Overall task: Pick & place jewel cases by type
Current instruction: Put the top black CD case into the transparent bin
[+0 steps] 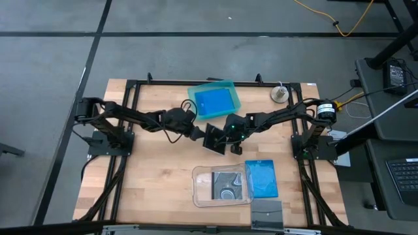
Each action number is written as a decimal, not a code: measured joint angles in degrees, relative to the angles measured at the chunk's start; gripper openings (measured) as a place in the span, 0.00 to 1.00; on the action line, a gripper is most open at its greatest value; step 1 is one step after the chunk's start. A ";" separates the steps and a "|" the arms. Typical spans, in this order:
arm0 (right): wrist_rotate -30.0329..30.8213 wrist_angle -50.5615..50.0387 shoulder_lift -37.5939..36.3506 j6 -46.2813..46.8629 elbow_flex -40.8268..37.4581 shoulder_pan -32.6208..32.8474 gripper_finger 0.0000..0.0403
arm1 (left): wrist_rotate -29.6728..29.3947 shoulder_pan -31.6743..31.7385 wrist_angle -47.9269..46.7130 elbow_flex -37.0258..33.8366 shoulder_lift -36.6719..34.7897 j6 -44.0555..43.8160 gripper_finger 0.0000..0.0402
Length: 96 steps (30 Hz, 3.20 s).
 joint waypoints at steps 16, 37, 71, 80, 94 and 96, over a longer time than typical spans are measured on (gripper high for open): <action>-0.09 -0.27 -0.02 -0.14 0.00 0.00 0.02 | 0.00 -0.03 2.46 2.49 1.38 0.08 0.43; 0.78 0.55 0.08 -0.15 0.23 -0.07 0.01 | 5.67 -0.42 1.35 10.46 11.40 -0.89 0.43; -0.35 -2.53 -0.13 0.17 0.15 -0.02 0.03 | 9.21 1.54 -9.37 11.62 10.74 -1.71 0.10; 1.09 -6.11 -2.03 0.37 -0.03 0.00 0.04 | 8.55 2.57 -14.41 11.63 6.24 3.14 0.05; 10.07 -13.12 -23.00 0.31 -0.09 -3.86 0.02 | 1.42 5.11 -24.52 11.65 -6.86 12.21 0.04; 11.31 -13.03 -26.77 0.23 -0.08 -3.98 0.04 | 0.61 5.13 -25.40 11.65 -8.94 13.64 0.04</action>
